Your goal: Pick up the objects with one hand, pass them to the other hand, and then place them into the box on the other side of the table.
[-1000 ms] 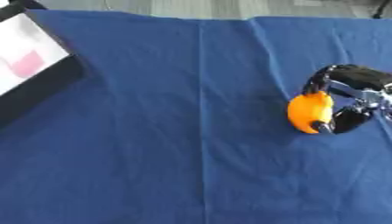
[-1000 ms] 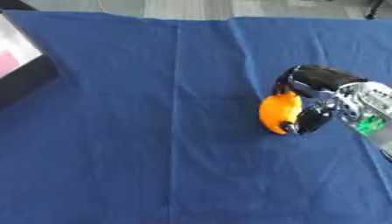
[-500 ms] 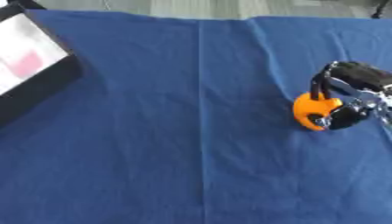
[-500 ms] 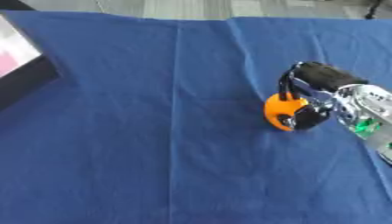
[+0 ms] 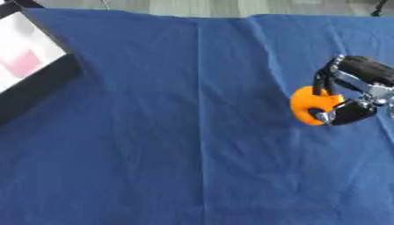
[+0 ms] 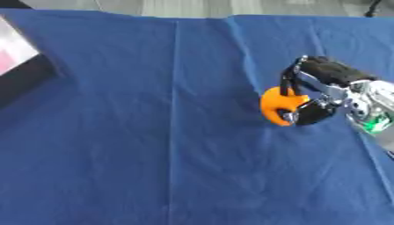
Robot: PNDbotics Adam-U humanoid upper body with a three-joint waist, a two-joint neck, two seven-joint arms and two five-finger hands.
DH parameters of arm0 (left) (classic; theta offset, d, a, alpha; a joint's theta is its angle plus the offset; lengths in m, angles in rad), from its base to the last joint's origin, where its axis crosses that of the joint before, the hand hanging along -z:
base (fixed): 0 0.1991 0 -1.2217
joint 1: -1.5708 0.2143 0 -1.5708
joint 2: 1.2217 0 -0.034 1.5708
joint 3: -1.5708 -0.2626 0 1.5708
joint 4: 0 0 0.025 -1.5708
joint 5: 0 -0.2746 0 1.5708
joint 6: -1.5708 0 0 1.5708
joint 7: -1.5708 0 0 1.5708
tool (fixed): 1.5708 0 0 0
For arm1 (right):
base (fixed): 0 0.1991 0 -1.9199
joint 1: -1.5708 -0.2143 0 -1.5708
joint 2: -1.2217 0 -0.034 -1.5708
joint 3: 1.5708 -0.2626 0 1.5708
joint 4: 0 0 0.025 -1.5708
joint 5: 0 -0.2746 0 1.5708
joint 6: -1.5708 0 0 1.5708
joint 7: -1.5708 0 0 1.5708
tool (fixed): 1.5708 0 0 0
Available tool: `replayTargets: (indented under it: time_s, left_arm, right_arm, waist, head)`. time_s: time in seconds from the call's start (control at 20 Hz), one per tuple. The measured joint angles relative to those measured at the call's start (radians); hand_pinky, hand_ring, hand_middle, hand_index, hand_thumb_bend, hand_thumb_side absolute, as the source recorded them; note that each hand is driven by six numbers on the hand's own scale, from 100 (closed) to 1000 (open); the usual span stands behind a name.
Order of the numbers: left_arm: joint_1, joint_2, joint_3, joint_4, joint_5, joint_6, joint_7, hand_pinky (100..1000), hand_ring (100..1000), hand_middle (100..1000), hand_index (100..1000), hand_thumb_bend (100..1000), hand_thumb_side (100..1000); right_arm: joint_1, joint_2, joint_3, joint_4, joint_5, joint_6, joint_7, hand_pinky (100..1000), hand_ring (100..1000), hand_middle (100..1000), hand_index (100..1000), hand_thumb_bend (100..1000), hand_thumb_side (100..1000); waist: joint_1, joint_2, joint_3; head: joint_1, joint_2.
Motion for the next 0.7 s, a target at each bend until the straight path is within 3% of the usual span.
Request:
replayTargets:
  time_s: [0.35,0.7]
  left_arm:
    - [0.006,0.008,-0.001,0.000,0.000,-0.002,-0.002,967,740,700,774,100,711]
    - [0.009,0.009,0.003,0.000,0.000,-0.001,0.000,964,739,699,773,100,696]
  right_arm:
    - [-0.028,-0.009,-0.032,0.000,-0.133,-0.091,-0.097,823,604,307,520,349,100]
    - [-0.093,0.031,-0.040,-0.001,-0.350,-0.211,-0.286,788,583,284,518,265,100]
  waist:
    - [0.000,-0.012,-0.007]
    - [0.009,-0.017,-0.013]
  head:
    - [0.009,0.008]
    - [0.013,0.012]
